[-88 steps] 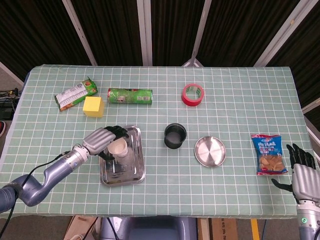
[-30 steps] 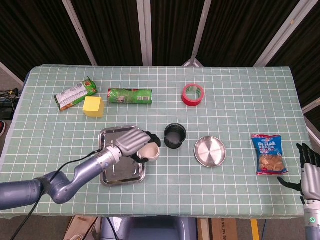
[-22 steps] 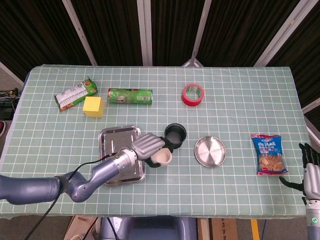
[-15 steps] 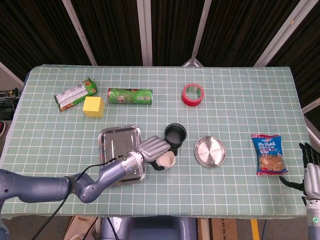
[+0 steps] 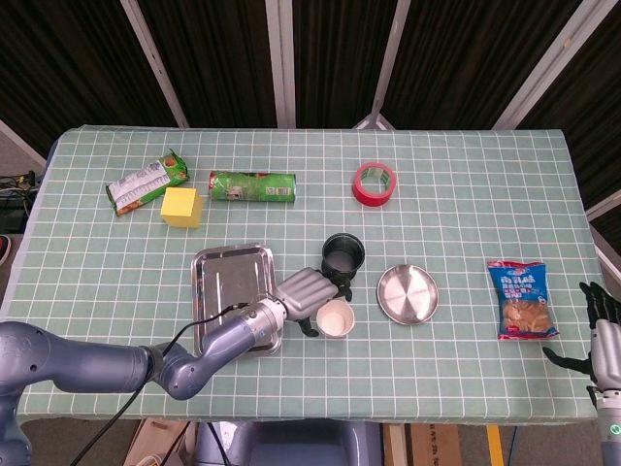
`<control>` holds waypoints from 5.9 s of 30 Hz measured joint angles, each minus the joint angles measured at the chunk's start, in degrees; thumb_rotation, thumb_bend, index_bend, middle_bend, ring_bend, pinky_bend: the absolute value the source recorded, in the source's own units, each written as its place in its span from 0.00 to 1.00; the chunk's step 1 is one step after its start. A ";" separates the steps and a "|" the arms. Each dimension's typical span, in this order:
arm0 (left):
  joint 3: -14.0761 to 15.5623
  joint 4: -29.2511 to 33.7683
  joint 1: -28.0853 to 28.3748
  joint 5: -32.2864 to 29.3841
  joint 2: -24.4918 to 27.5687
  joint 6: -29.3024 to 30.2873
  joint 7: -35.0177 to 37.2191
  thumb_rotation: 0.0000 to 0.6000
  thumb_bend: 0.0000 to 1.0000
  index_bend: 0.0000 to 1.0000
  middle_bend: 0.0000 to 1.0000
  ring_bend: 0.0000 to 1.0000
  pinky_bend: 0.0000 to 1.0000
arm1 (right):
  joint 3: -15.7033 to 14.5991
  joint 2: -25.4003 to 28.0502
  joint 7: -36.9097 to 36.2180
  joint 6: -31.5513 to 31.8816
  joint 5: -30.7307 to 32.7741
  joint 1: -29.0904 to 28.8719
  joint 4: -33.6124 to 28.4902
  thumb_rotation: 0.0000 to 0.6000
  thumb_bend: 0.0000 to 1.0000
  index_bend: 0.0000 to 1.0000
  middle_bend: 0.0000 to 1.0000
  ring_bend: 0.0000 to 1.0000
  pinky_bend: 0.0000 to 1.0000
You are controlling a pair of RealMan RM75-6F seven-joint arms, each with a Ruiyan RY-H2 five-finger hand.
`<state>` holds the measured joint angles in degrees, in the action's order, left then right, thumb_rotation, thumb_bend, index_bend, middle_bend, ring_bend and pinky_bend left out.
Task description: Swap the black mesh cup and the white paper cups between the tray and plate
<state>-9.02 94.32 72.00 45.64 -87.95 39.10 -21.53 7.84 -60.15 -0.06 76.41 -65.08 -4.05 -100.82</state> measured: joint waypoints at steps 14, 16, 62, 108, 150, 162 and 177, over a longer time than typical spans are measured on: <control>-2.36 8.00 -0.80 1.34 4.90 4.88 1.67 1.00 0.04 0.25 0.07 0.05 0.25 | 0.52 0.50 1.29 0.42 2.08 0.30 -1.00 1.00 0.00 0.00 0.00 0.00 0.00; -3.28 7.70 -1.50 2.92 4.53 7.60 2.33 1.00 0.02 0.23 0.03 0.02 0.19 | 0.63 0.41 1.15 0.19 2.42 0.26 -0.76 1.00 0.00 0.00 0.00 0.00 0.00; -6.25 -35.12 3.98 8.27 -21.30 -0.40 10.67 1.00 0.24 0.28 0.25 0.24 0.39 | 2.02 1.15 0.44 -2.34 7.25 0.04 0.97 1.00 0.00 0.00 0.00 0.00 0.00; 8.65 -10.36 -25.98 38.76 7.82 22.10 31.03 1.00 0.40 0.38 0.37 0.36 0.49 | 1.39 0.47 1.00 -0.65 5.32 0.71 -0.37 1.00 0.00 0.00 0.00 0.00 0.00; 17.15 -1.95 -58.28 48.93 19.19 61.33 23.36 1.00 0.02 0.18 0.00 0.00 0.13 | -1.74 -1.14 -5.58 -7.30 -21.58 -7.55 1.87 1.00 0.00 0.00 0.00 0.00 0.00; 15.73 2.15 -61.58 45.26 21.04 58.75 12.51 1.00 0.03 0.18 0.00 0.00 0.11 | 0.65 -8.49 3.98 -26.67 -15.99 -23.69 -2.79 1.00 0.00 0.00 0.00 0.00 0.00; 11.09 5.92 -62.67 36.00 21.28 52.48 3.94 1.00 0.04 0.18 0.00 0.00 0.11 | 2.30 -16.55 12.28 -32.31 -5.31 -32.60 -0.97 1.00 0.00 0.00 0.09 0.13 0.01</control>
<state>2.08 100.24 9.33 81.64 -66.68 91.58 -17.58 10.14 -76.70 12.22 44.10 -70.40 -36.65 -101.79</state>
